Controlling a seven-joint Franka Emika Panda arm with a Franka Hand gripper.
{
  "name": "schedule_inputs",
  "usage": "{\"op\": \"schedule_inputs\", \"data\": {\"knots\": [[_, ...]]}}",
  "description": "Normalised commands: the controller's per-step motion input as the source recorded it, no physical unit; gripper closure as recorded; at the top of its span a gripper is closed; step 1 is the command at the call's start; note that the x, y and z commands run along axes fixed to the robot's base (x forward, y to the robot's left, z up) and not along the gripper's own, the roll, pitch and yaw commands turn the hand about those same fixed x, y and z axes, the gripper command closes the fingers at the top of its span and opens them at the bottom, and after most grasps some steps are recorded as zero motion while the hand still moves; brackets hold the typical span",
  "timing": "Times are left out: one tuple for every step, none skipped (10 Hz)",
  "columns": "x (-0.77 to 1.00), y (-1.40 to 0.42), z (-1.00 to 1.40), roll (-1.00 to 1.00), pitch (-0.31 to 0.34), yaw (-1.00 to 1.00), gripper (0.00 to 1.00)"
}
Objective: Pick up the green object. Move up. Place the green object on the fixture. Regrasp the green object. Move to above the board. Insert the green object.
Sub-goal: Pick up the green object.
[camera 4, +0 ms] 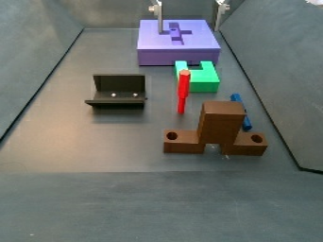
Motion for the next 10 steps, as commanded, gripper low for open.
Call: {"op": "schedule_inputs", "data": {"knots": [[0.0,-0.02,0.0,0.0,0.0,0.0,0.0],[0.01,-0.18,-0.03,-0.02,0.0,0.0,0.0],[0.01,-0.8,-0.31,0.02,-0.009,0.0,0.0],[0.26,-0.89,-0.39,0.0,0.0,0.0,0.0],[0.22,-1.0,-0.41,0.01,-0.027,0.0,0.0],[0.29,-0.91,-0.34,0.0,0.0,0.0,0.0],[0.04,-0.49,-0.2,0.0,-0.014,0.0,0.0],[0.0,-0.2,-0.15,-0.04,-0.003,0.0,0.0],[0.01,-0.37,-0.21,-0.09,-0.049,0.0,0.0],[0.12,-0.55,-0.2,-0.1,-0.041,0.0,0.0]]}}
